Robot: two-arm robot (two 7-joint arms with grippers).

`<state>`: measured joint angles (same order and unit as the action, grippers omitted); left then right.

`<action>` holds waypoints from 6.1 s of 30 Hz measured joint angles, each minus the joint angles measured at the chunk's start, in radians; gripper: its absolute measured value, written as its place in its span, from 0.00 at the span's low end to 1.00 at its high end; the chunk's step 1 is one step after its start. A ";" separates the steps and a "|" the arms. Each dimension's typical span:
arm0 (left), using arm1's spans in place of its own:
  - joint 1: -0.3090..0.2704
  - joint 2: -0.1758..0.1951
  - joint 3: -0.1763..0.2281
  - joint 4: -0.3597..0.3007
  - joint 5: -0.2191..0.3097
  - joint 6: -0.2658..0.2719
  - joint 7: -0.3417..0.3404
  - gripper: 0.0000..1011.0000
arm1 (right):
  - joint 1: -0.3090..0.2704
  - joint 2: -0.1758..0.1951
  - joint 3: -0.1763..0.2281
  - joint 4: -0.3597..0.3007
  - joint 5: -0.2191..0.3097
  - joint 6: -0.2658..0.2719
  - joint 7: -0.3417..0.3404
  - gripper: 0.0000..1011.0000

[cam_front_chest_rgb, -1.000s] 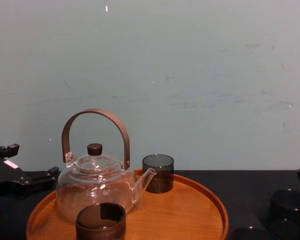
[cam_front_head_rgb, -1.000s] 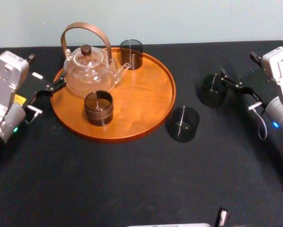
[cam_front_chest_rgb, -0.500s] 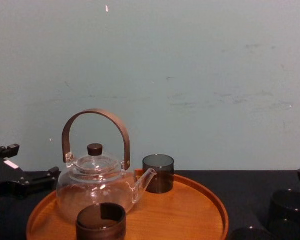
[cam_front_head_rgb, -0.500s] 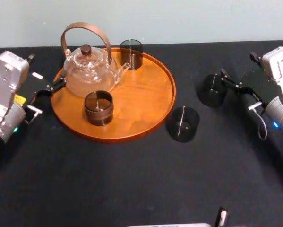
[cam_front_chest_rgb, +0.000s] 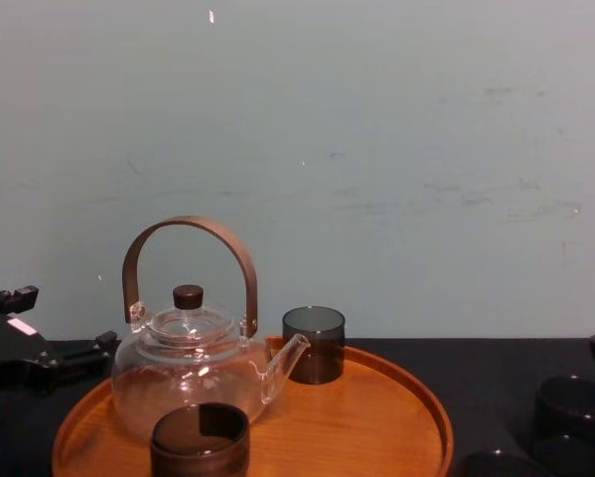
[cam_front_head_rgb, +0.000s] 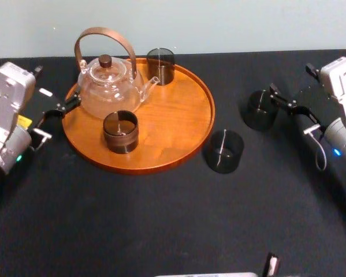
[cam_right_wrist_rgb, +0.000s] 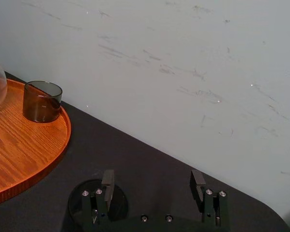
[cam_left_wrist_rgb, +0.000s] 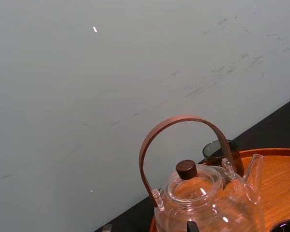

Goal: Pick up the glass from the table and place it on the tray.

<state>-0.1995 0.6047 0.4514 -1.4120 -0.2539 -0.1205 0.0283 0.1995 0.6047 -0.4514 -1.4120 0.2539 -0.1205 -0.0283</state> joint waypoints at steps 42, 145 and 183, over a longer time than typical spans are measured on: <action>0.000 0.000 0.000 0.000 0.000 0.000 0.000 0.99 | -0.219 0.045 0.079 -0.253 0.026 0.041 0.121 0.99; 0.000 0.000 0.000 0.000 0.000 0.000 0.000 0.99 | -0.238 -0.179 0.142 -0.112 -0.058 0.087 0.421 0.99; 0.000 0.000 0.000 0.000 0.000 0.000 0.000 0.99 | -0.183 -0.201 0.119 -0.049 -0.058 0.058 0.443 0.99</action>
<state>-0.1996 0.6047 0.4514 -1.4120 -0.2539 -0.1205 0.0283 0.0166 0.4035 -0.3324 -1.4608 0.1959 -0.0626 0.4143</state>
